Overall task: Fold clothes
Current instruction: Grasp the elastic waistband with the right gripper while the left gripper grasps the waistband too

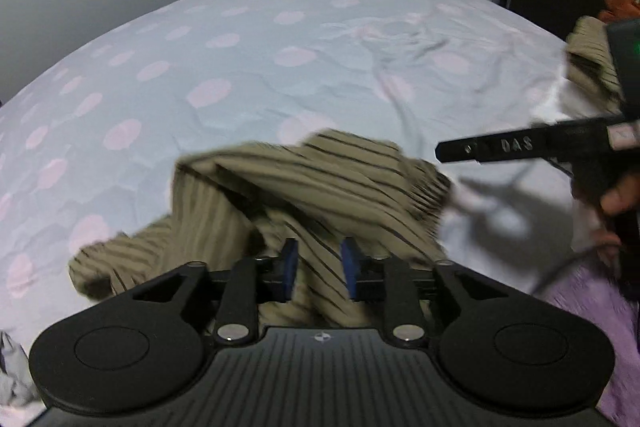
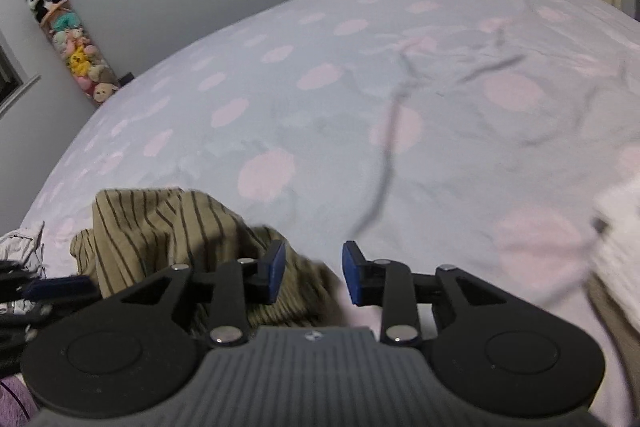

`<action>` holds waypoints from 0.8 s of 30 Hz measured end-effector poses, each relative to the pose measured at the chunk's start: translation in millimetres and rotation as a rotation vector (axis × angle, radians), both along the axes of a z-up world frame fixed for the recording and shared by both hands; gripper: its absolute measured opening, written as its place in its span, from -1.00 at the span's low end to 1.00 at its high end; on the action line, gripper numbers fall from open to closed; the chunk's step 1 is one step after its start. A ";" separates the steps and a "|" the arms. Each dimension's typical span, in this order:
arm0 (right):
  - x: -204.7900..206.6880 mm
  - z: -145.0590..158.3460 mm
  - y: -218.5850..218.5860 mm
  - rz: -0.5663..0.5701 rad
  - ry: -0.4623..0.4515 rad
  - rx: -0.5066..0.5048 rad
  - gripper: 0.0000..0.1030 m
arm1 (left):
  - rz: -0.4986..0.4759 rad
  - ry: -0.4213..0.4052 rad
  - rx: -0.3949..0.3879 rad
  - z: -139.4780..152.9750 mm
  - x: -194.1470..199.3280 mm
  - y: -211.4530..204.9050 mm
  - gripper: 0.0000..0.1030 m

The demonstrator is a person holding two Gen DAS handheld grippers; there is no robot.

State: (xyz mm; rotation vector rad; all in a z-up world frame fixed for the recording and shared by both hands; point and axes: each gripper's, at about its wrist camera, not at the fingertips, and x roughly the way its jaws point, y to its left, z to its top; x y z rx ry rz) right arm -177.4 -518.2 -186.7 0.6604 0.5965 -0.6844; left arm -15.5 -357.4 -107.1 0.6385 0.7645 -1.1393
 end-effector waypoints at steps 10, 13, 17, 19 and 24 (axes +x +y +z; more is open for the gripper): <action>5.5 -13.1 16.8 0.076 0.135 0.036 -0.25 | -0.037 0.016 0.093 -20.1 -51.3 20.3 -0.11; 13.8 -20.4 12.0 0.092 0.155 0.055 -0.25 | -0.016 0.026 0.133 -34.2 -55.5 19.3 -0.11; 21.2 -27.0 4.3 0.088 0.162 0.068 -0.29 | 0.050 0.024 0.149 -51.2 -48.9 15.2 -0.11; 20.8 -26.8 2.1 0.089 0.131 0.075 -0.51 | 0.091 0.027 0.151 -54.6 -41.6 13.5 -0.21; 17.0 -20.1 4.7 0.100 0.038 0.057 -0.88 | 0.166 0.037 0.121 -51.2 -16.2 16.7 -0.63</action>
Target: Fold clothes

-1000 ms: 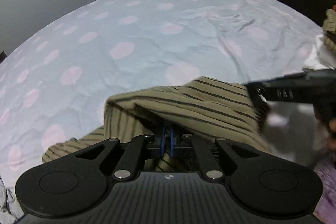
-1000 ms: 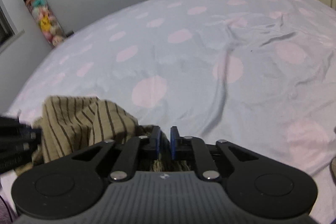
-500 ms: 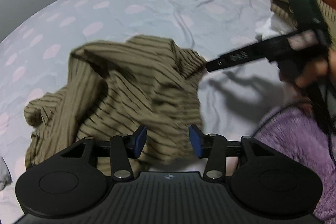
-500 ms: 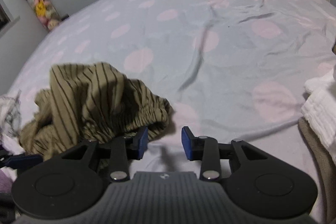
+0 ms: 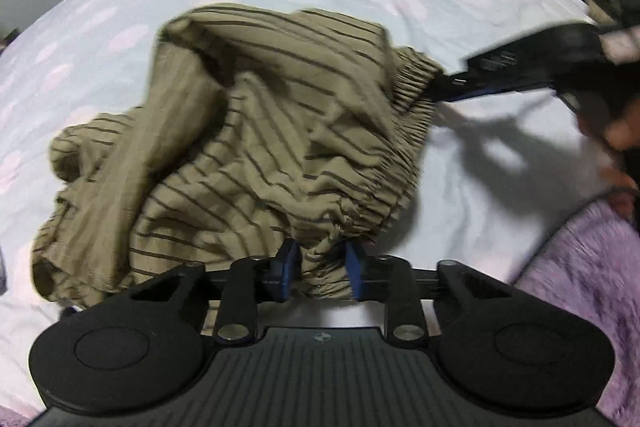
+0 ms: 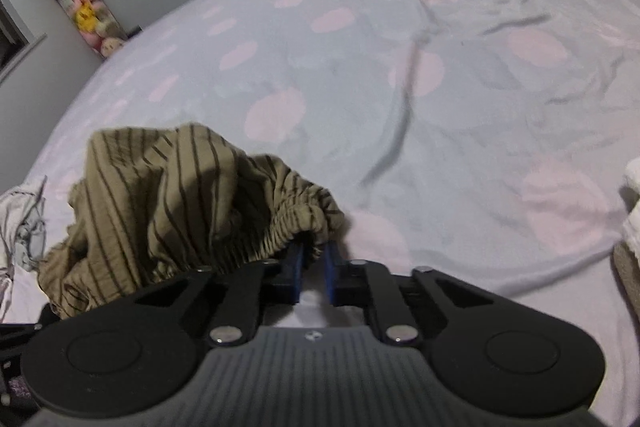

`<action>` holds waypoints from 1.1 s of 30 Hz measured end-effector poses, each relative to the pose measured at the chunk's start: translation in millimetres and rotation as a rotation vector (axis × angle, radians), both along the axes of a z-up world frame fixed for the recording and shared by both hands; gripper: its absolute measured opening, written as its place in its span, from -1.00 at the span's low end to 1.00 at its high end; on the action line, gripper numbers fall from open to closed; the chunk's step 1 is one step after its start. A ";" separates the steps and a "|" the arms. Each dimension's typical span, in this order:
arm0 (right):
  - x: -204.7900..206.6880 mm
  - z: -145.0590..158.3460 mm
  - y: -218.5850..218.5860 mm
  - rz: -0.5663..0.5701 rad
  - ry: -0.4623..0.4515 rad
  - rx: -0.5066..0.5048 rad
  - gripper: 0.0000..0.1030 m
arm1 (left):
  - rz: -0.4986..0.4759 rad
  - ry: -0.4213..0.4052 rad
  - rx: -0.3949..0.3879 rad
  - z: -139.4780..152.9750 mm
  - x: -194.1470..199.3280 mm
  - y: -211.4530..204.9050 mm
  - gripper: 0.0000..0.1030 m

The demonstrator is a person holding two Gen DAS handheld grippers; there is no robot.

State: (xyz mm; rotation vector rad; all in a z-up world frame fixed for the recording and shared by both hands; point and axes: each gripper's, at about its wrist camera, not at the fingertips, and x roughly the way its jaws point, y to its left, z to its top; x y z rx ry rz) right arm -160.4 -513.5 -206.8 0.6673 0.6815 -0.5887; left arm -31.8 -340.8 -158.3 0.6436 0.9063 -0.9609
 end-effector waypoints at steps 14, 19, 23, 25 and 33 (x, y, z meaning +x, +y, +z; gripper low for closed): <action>9.9 4.6 -0.2 0.075 -0.131 0.036 -0.94 | 0.080 -0.284 -0.055 60.6 88.1 -30.1 -0.79; 15.2 -1.5 -3.9 0.049 -0.107 0.046 -0.94 | 0.023 -0.254 -0.015 46.3 89.0 -57.3 -0.76; 19.1 -5.2 -5.3 0.047 -0.096 0.051 -0.89 | 0.017 -0.210 -0.001 29.7 91.4 -61.0 -0.75; 17.8 -4.8 -5.5 0.049 -0.097 0.051 -0.83 | 0.023 -0.192 -0.020 29.7 89.9 -55.0 -0.66; 14.1 7.1 1.3 0.036 -0.106 -0.020 -0.68 | 0.071 -0.167 -0.132 72.3 85.1 -26.2 -0.20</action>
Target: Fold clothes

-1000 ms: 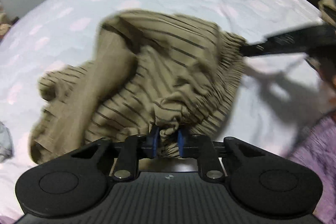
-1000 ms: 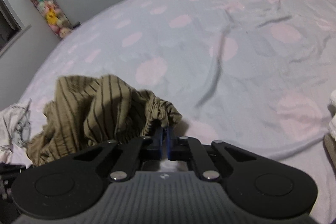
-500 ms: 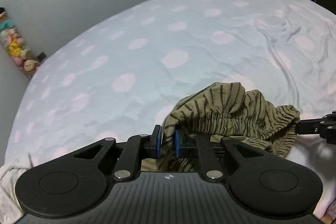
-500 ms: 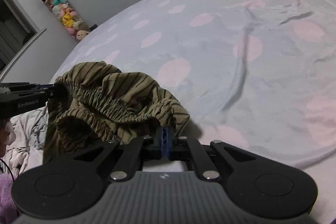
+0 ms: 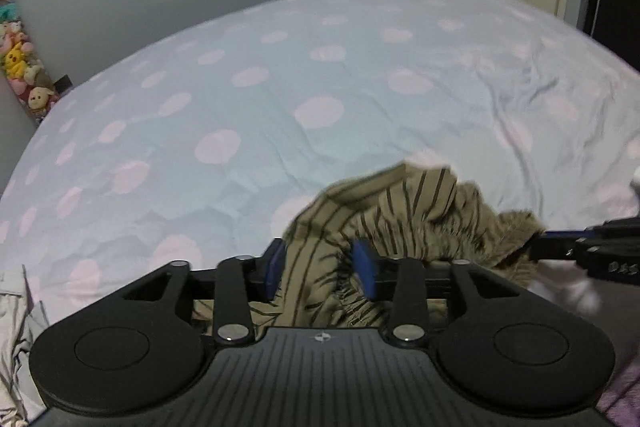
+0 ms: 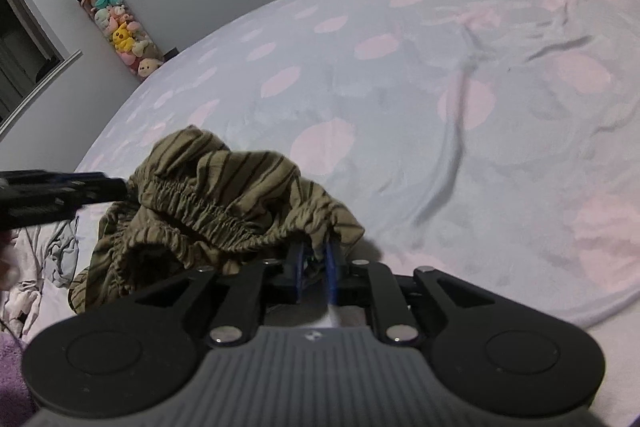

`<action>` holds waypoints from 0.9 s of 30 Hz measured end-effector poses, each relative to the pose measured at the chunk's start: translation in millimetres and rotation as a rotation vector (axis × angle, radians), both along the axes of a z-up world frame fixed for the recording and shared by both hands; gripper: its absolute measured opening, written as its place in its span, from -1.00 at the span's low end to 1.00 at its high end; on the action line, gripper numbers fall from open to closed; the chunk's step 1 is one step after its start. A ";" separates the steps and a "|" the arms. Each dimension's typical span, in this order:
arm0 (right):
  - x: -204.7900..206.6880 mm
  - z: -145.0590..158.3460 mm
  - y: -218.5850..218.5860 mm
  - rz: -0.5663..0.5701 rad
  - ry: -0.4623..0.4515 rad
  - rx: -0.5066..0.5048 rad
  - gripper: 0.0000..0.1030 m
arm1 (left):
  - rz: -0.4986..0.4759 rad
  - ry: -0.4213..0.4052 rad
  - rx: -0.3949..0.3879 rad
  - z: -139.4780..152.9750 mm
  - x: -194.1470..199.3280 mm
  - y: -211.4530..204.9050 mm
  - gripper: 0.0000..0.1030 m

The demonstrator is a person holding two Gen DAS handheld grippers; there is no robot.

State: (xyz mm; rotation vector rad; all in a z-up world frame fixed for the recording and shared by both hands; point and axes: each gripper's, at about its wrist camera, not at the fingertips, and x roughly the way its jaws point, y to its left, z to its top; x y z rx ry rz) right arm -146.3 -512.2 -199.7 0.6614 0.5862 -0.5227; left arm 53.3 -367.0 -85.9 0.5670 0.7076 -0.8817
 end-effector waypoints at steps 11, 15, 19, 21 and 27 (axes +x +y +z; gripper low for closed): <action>-12.9 15.9 10.0 -0.033 -0.034 -0.094 -0.48 | 0.076 0.262 0.005 -8.6 -27.5 20.5 -0.20; -9.7 15.7 14.0 -0.010 -0.014 -0.123 -0.48 | 0.141 0.330 0.013 -28.7 -28.4 21.6 -0.20; 2.2 11.2 18.2 0.027 0.053 -0.153 -0.42 | 0.201 0.362 0.015 -43.1 -23.2 19.6 -0.20; 9.9 7.8 19.9 0.051 0.088 -0.163 -0.39 | 0.227 0.376 0.021 -50.1 -20.1 16.9 -0.20; 29.0 -4.0 17.6 0.077 0.177 -0.201 -0.34 | 0.270 0.398 0.046 -69.3 -11.4 16.0 -0.20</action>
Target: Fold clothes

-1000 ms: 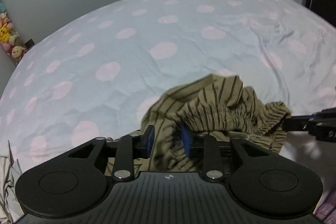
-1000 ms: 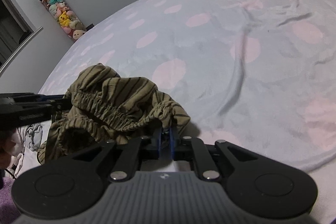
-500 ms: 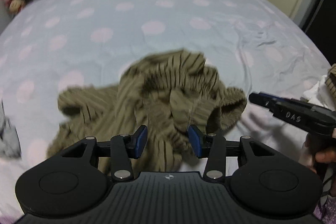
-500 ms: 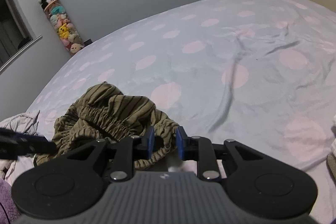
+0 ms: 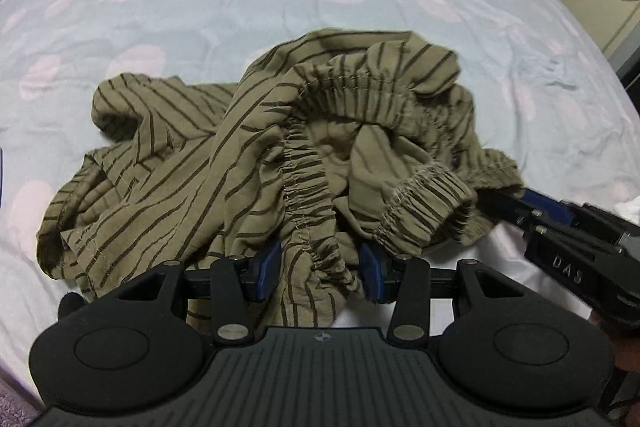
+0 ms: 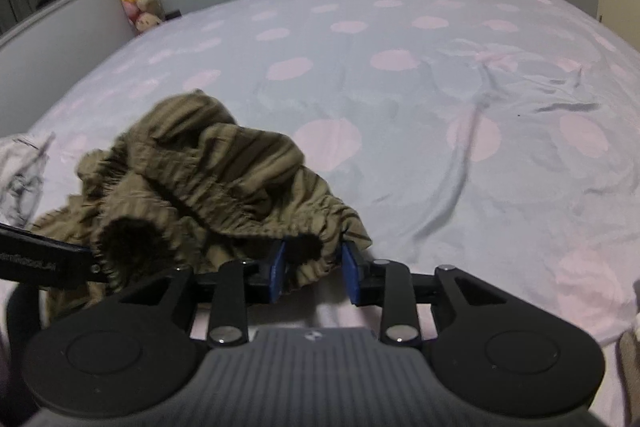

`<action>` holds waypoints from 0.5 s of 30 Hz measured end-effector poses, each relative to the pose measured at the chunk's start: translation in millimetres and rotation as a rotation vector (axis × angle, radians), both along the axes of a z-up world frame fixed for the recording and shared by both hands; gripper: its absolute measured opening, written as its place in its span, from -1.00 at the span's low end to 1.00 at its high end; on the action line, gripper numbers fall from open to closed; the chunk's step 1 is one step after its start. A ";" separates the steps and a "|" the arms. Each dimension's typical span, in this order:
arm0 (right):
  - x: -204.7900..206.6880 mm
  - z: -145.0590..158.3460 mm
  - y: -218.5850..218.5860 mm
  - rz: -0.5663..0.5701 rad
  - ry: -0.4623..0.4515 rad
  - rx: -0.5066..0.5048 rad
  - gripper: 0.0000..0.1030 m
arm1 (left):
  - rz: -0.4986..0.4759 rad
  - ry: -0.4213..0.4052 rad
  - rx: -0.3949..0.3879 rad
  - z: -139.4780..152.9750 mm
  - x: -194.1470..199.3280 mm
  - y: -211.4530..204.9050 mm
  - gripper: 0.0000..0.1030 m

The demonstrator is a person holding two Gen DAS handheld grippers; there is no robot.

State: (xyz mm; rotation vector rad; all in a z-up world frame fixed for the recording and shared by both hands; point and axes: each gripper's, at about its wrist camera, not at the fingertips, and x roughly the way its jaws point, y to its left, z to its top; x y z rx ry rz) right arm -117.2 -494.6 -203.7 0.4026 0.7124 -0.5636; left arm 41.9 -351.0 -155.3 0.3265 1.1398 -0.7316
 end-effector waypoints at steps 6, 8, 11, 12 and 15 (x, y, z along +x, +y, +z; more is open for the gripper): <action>0.2 -1.2 -4.1 -0.067 0.011 -0.088 -0.34 | 0.010 0.006 0.021 -13.0 4.9 11.0 -0.20; -1.0 -0.4 -5.4 -0.076 0.005 -0.096 -0.34 | 0.018 0.012 0.000 -13.6 5.7 18.4 -0.20; -1.7 -0.3 -6.5 -0.076 -0.001 -0.088 -0.34 | 0.025 0.019 -0.045 -12.4 6.7 32.0 -0.20; -1.3 0.0 -6.9 -0.076 -0.001 -0.086 -0.34 | 0.026 0.020 -0.056 -12.3 7.0 36.5 -0.20; -0.6 0.8 -5.9 -0.072 -0.002 -0.086 -0.35 | 0.038 0.027 -0.081 -14.8 10.2 47.6 -0.30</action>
